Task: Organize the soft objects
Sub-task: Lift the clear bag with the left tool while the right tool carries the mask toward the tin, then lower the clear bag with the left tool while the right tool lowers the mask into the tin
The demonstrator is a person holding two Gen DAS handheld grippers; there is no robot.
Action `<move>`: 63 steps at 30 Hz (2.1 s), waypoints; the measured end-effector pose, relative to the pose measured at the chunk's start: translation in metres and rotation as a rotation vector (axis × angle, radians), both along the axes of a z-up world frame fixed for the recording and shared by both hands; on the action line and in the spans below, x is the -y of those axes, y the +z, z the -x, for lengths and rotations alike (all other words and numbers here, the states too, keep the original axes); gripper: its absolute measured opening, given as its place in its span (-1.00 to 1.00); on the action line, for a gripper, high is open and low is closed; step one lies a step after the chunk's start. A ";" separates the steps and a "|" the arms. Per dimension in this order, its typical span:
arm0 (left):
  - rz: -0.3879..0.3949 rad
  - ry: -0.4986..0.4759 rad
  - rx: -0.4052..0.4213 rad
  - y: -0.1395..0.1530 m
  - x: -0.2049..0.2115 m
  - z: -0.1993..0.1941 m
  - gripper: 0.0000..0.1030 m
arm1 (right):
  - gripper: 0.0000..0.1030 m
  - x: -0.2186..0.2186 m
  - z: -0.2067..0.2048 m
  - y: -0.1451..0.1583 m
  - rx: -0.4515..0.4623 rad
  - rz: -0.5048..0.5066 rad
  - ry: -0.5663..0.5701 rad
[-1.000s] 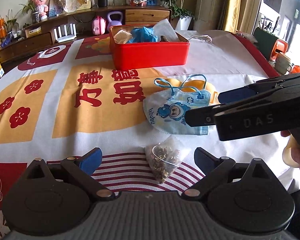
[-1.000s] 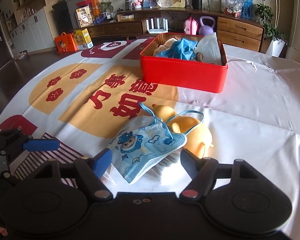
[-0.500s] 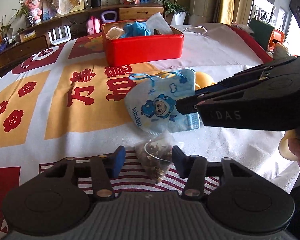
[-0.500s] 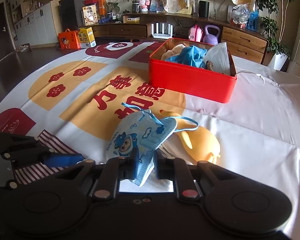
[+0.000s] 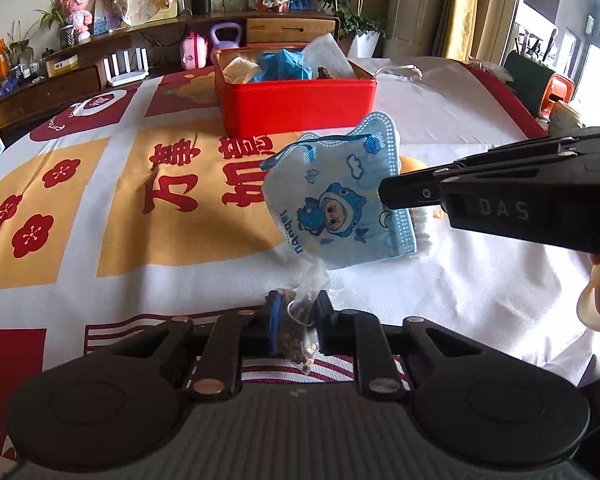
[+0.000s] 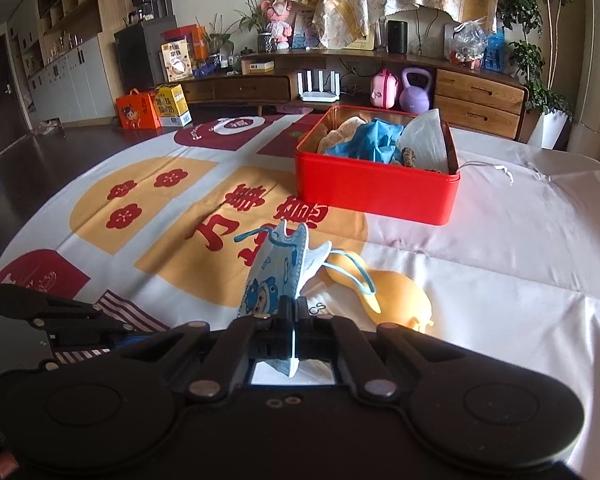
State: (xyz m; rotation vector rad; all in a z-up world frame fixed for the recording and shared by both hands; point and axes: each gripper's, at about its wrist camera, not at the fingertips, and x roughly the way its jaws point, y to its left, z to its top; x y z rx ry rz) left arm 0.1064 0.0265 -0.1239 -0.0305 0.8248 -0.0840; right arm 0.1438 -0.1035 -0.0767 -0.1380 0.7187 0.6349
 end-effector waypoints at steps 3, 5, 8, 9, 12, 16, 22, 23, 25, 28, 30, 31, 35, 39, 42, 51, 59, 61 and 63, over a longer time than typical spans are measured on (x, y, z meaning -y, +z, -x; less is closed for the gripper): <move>0.009 0.009 0.000 0.003 -0.002 -0.001 -0.78 | -1.00 0.002 0.002 0.005 0.010 -0.011 0.000; 0.014 0.014 0.002 0.004 -0.003 -0.001 -0.79 | -1.00 0.005 0.003 0.009 0.014 -0.024 -0.001; 0.019 0.021 0.012 0.007 -0.005 -0.001 -0.80 | -1.00 0.008 0.005 0.015 0.023 -0.033 -0.006; 0.022 0.022 0.015 0.009 -0.006 0.000 -0.80 | -1.00 0.010 0.006 0.016 0.024 -0.038 -0.010; 0.024 0.032 0.027 0.014 -0.007 0.000 -0.81 | -1.00 0.014 0.006 0.022 0.028 -0.047 -0.016; 0.026 0.050 0.039 0.025 -0.010 -0.004 -0.81 | -1.00 0.020 0.007 0.031 0.032 -0.064 -0.025; 0.049 0.082 0.059 0.045 -0.018 -0.011 -0.81 | -1.00 0.027 0.006 0.045 0.050 -0.076 -0.041; 0.052 0.086 0.062 0.048 -0.019 -0.012 -0.81 | -1.00 0.028 0.005 0.048 0.054 -0.075 -0.042; 0.062 0.093 0.065 0.055 -0.022 -0.016 -0.81 | -1.00 0.030 0.003 0.053 0.058 -0.071 -0.042; 0.079 0.099 0.068 0.066 -0.025 -0.023 -0.81 | -1.00 0.032 -0.002 0.061 0.064 -0.063 -0.052; 0.082 0.099 0.068 0.073 -0.026 -0.029 -0.80 | -1.00 0.035 -0.005 0.067 0.066 -0.062 -0.059; 0.083 0.099 0.070 0.077 -0.027 -0.031 -0.80 | -1.00 0.036 -0.007 0.069 0.066 -0.061 -0.063; 0.092 0.099 0.076 0.093 -0.030 -0.044 -0.80 | -1.00 0.039 -0.017 0.079 0.082 -0.049 -0.075; 0.089 0.091 0.087 0.108 -0.031 -0.059 -0.80 | -0.99 0.043 -0.028 0.090 0.100 -0.045 -0.087; 0.069 0.079 0.105 0.120 -0.029 -0.071 -0.80 | -0.99 0.043 -0.036 0.097 0.125 -0.035 -0.088; 0.039 0.042 0.155 0.145 -0.024 -0.118 -0.80 | -0.99 0.040 -0.068 0.108 0.166 -0.018 -0.092; 0.047 0.049 0.127 0.134 -0.023 -0.164 -0.80 | -0.99 0.036 -0.108 0.099 0.152 -0.029 -0.121; 0.045 0.056 0.122 0.128 -0.024 -0.175 -0.80 | -0.99 0.035 -0.118 0.094 0.142 -0.033 -0.128; 0.046 0.062 0.117 0.122 -0.025 -0.187 -0.80 | -0.99 0.033 -0.128 0.089 0.137 -0.033 -0.137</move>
